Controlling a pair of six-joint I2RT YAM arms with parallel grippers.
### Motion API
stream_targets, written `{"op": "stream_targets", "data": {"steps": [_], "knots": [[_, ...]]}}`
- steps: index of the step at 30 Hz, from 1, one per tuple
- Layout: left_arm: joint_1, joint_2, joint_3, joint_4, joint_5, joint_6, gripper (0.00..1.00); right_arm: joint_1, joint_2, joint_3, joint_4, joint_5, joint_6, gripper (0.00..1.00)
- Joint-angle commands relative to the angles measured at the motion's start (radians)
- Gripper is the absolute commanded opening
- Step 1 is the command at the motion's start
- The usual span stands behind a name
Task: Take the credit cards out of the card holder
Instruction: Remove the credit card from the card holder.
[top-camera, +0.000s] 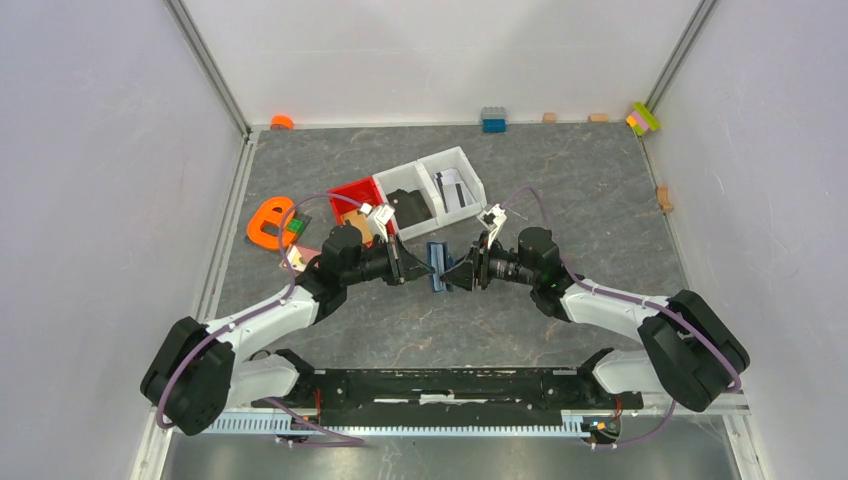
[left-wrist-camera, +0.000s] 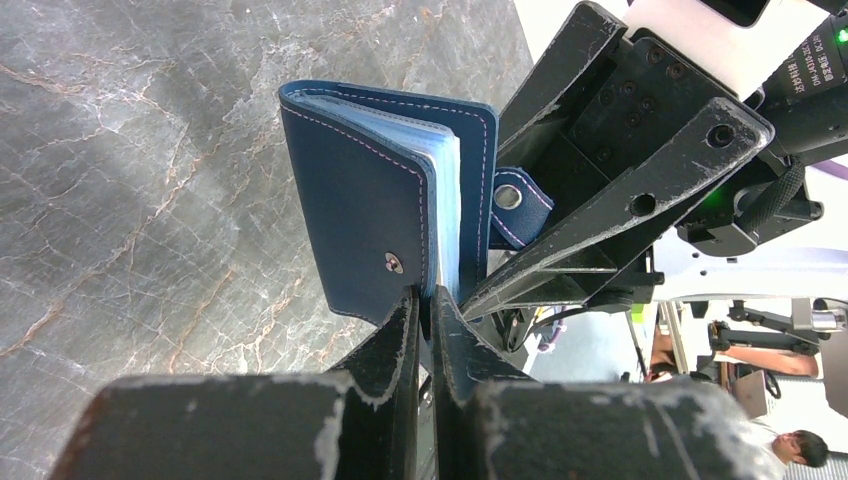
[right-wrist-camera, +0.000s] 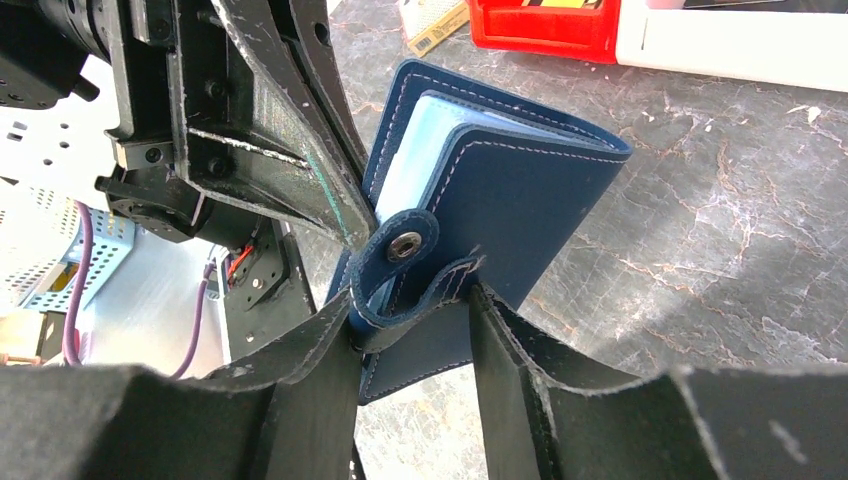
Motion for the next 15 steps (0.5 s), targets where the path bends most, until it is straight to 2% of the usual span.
{"op": "stream_targets", "data": {"steps": [1,5,9,12,15], "knots": [[-0.008,-0.025,0.040,0.046,0.010,0.029,0.02,0.007,-0.002,0.041,0.034,-0.011,-0.009,0.47],[-0.008,-0.022,0.041,0.046,0.007,0.029,0.02,0.008,-0.009,0.038,0.042,-0.015,-0.006,0.44],[-0.008,-0.013,0.044,0.034,-0.005,0.032,0.02,0.008,-0.020,0.035,0.041,-0.008,-0.007,0.26],[-0.009,-0.012,0.046,0.030,-0.008,0.032,0.02,0.007,-0.028,0.038,0.010,0.022,-0.025,0.18],[-0.008,-0.016,0.045,0.018,-0.018,0.035,0.02,0.007,-0.032,0.052,-0.052,0.064,-0.050,0.15]]}}
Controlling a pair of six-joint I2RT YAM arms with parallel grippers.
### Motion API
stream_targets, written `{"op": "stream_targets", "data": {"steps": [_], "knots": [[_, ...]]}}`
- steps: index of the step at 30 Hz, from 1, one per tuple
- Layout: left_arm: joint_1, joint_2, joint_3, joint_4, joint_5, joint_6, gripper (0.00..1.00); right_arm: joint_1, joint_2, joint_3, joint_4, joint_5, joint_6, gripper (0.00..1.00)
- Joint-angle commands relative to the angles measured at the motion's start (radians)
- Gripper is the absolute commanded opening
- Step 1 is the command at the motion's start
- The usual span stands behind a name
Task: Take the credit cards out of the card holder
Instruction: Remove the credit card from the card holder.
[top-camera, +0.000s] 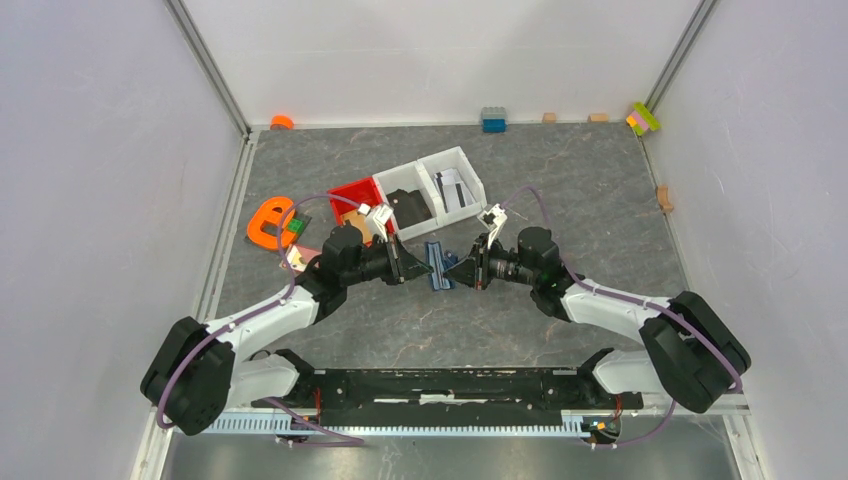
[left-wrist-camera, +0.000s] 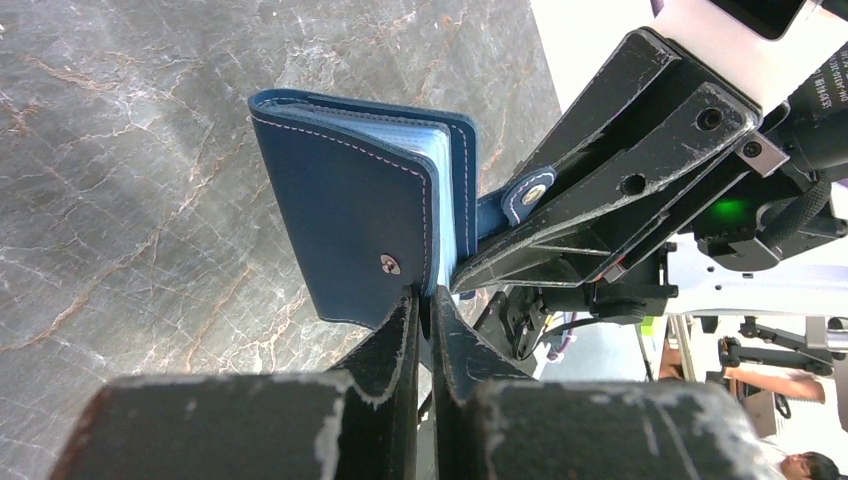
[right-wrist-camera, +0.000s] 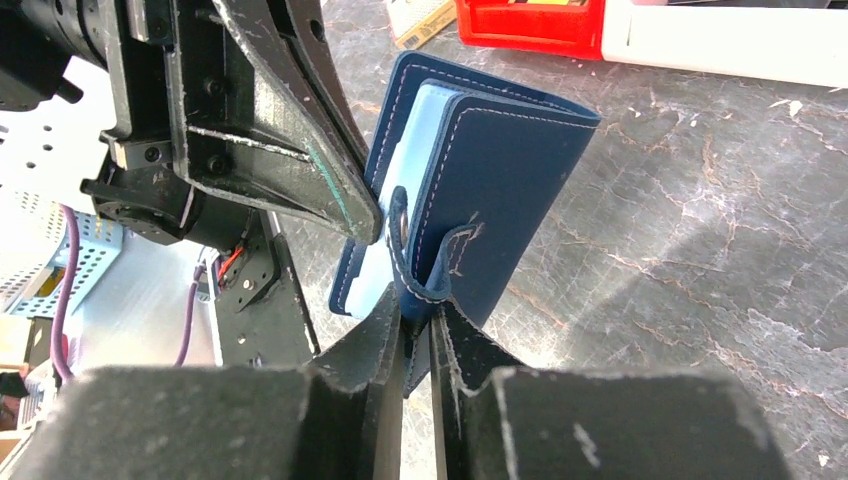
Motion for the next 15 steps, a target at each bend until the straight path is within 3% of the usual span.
{"op": "stream_targets", "data": {"steps": [1,9,13,15], "knots": [[-0.008,-0.017,0.047,0.029,0.008,0.036,0.02,0.006,-0.026,0.051,-0.038,0.053,-0.044,0.15],[-0.008,-0.008,0.054,0.010,-0.002,0.045,0.06,0.006,-0.036,0.071,-0.126,0.132,-0.094,0.12],[-0.008,0.027,0.071,-0.045,-0.054,0.065,0.32,0.006,-0.030,0.082,-0.168,0.177,-0.120,0.09],[-0.009,0.068,0.067,-0.042,-0.081,0.064,0.41,0.007,-0.013,0.085,-0.169,0.178,-0.120,0.05]]}}
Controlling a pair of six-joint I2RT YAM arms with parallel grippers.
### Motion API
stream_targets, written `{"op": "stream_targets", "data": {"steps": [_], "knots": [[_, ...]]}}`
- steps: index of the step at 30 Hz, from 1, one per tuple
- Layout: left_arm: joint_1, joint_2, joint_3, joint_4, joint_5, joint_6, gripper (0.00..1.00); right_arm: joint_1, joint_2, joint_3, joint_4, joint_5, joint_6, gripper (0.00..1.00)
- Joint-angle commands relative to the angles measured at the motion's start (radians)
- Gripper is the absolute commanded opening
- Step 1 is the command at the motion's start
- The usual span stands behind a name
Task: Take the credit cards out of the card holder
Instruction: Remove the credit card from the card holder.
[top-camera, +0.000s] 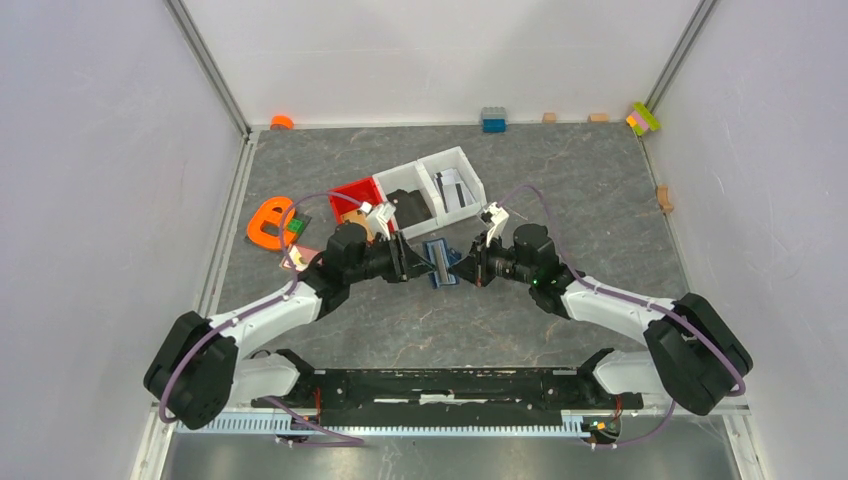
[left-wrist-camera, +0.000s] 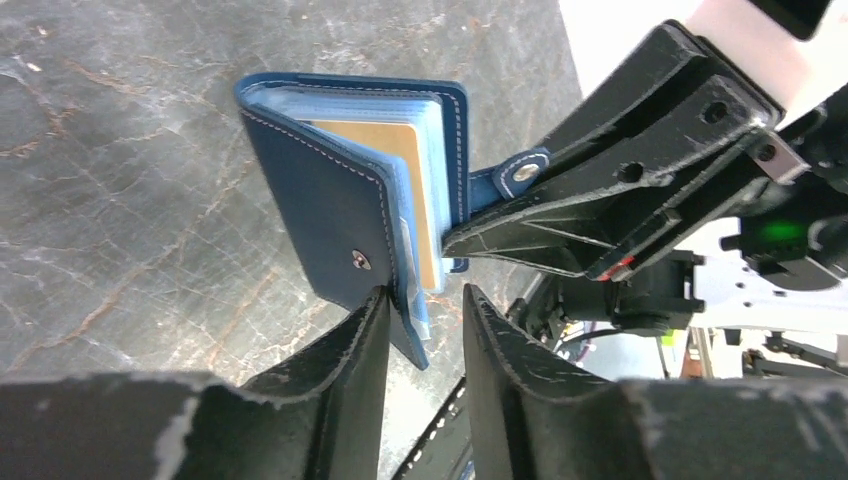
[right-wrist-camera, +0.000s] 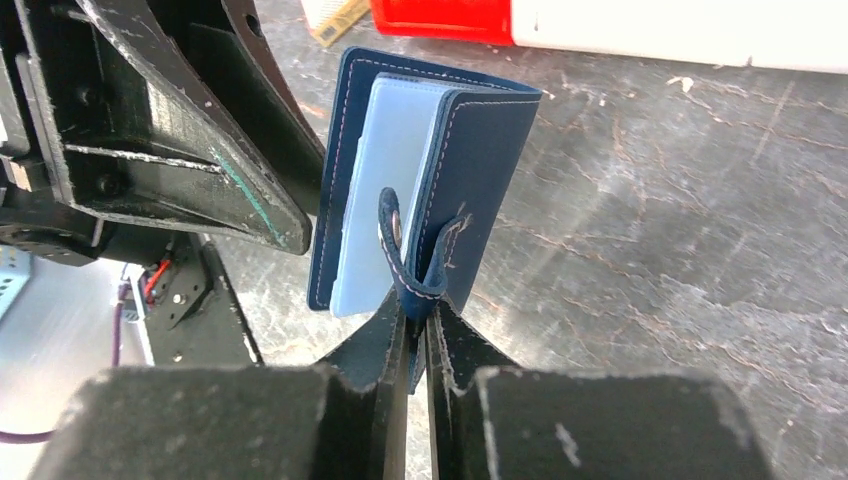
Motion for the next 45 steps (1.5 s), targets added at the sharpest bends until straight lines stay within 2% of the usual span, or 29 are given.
{"op": "stream_targets", "data": {"steps": [1,6,10,22,25,27,33,39,43,45], "knots": [[-0.006,0.075,0.049,0.008,-0.046,0.038,0.43,0.004,0.011,0.047,-0.021,0.056,-0.041,0.03],[-0.009,0.231,0.098,0.028,0.025,0.032,0.50,0.004,0.045,0.057,-0.029,0.055,-0.042,0.00],[-0.012,0.272,0.110,0.034,0.033,0.036,0.52,0.004,0.053,0.057,-0.029,0.060,-0.041,0.00],[-0.015,0.195,0.093,0.020,0.023,0.042,0.56,0.004,0.043,0.050,-0.028,0.071,-0.036,0.00],[-0.014,0.151,0.071,0.039,0.027,0.043,0.72,0.004,0.026,0.043,-0.026,0.085,-0.036,0.00],[-0.015,0.128,0.062,0.036,0.004,0.050,0.72,0.004,0.019,0.038,-0.020,0.084,-0.033,0.00],[-0.014,0.161,0.094,-0.034,-0.035,0.061,0.67,0.004,-0.004,0.029,0.004,0.055,-0.016,0.00],[-0.012,0.149,0.098,-0.072,-0.088,0.070,0.59,0.005,-0.048,0.010,0.034,0.024,0.012,0.00],[-0.004,0.110,0.084,-0.068,-0.101,0.074,0.45,0.004,-0.070,0.002,0.048,0.013,0.024,0.00],[0.002,0.082,0.070,-0.056,-0.101,0.073,0.30,0.004,-0.079,0.001,0.048,0.010,0.025,0.00]]}}
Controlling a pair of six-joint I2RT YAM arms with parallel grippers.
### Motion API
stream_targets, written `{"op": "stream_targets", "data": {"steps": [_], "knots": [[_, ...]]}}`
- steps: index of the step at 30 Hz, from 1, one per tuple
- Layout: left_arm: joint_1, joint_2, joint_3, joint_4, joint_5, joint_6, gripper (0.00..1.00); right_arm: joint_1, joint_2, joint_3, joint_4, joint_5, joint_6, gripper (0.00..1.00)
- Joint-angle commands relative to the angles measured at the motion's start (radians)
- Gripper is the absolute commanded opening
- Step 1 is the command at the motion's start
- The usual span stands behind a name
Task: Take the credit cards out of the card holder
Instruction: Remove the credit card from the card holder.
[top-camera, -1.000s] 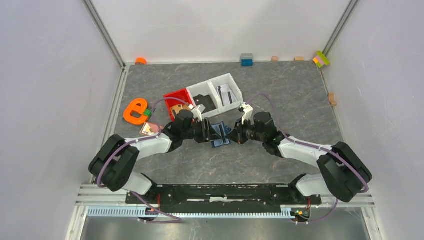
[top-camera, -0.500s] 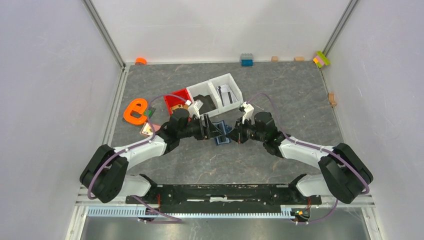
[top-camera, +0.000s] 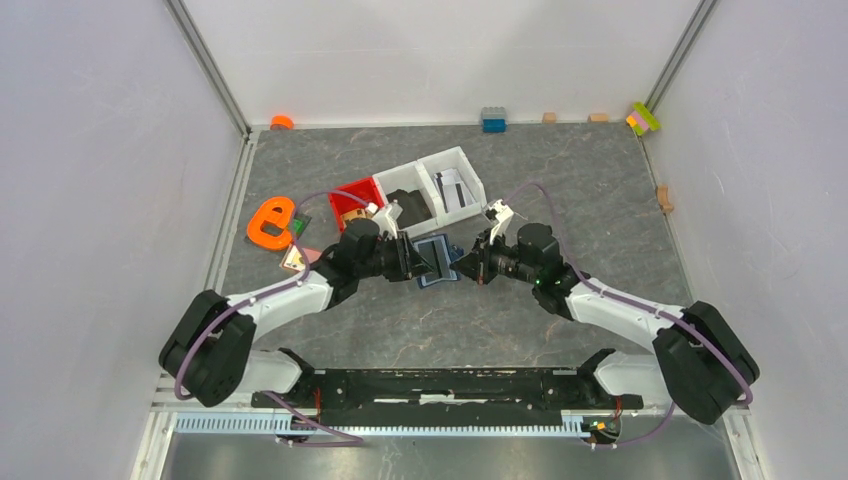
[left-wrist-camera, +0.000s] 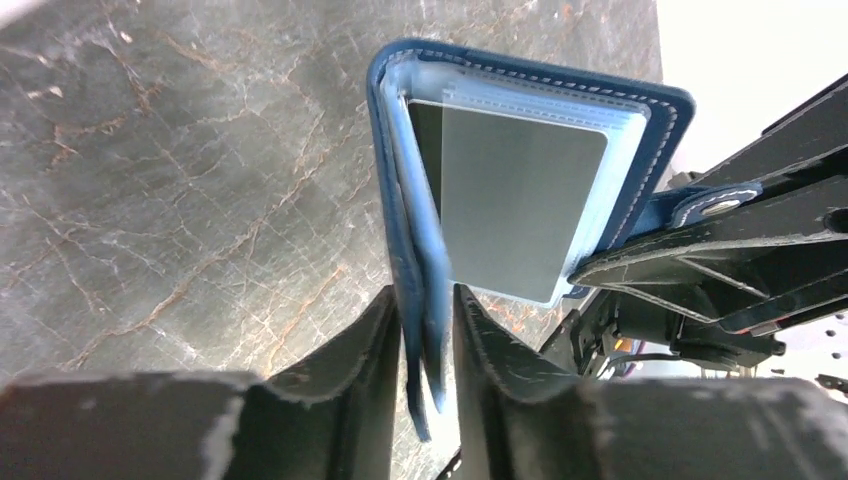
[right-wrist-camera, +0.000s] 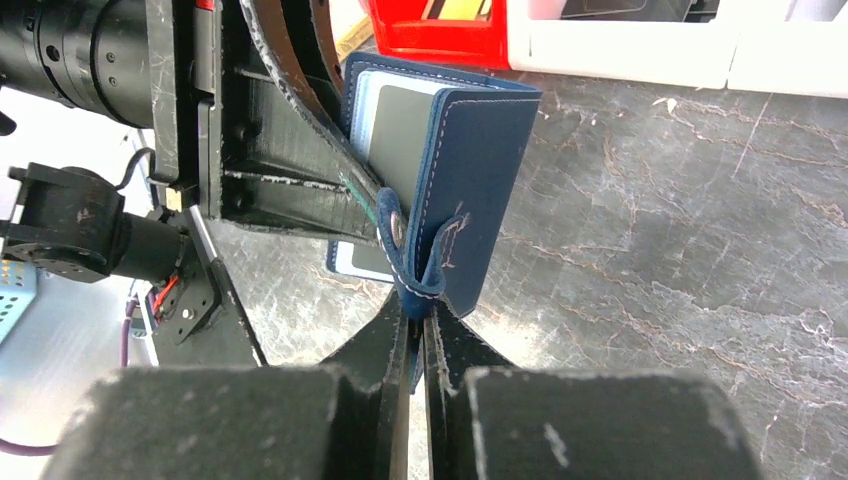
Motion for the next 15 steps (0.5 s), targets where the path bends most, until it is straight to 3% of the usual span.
{"op": "stream_targets", "data": {"steps": [1,4,8,10,12,15], "knots": [[0.013,-0.091,-0.010,0.029,-0.028,0.038,0.22,0.002,-0.040,-0.004,0.083,-0.028,0.016,0.00],[0.018,-0.167,-0.039,0.047,-0.033,0.038,0.07,0.000,-0.056,-0.007,0.078,-0.026,0.014,0.00],[0.018,-0.292,-0.076,0.061,-0.043,0.045,0.03,-0.011,-0.078,-0.015,0.077,-0.021,0.016,0.05],[0.018,-0.347,-0.096,0.073,-0.044,0.045,0.02,-0.017,-0.093,-0.026,0.086,-0.019,0.021,0.17],[0.018,-0.400,-0.112,0.087,-0.045,0.043,0.02,-0.022,-0.113,-0.042,0.105,-0.016,0.027,0.41],[0.018,-0.439,-0.129,0.116,-0.021,0.037,0.02,-0.026,-0.150,-0.081,0.176,-0.016,0.039,0.68]]}}
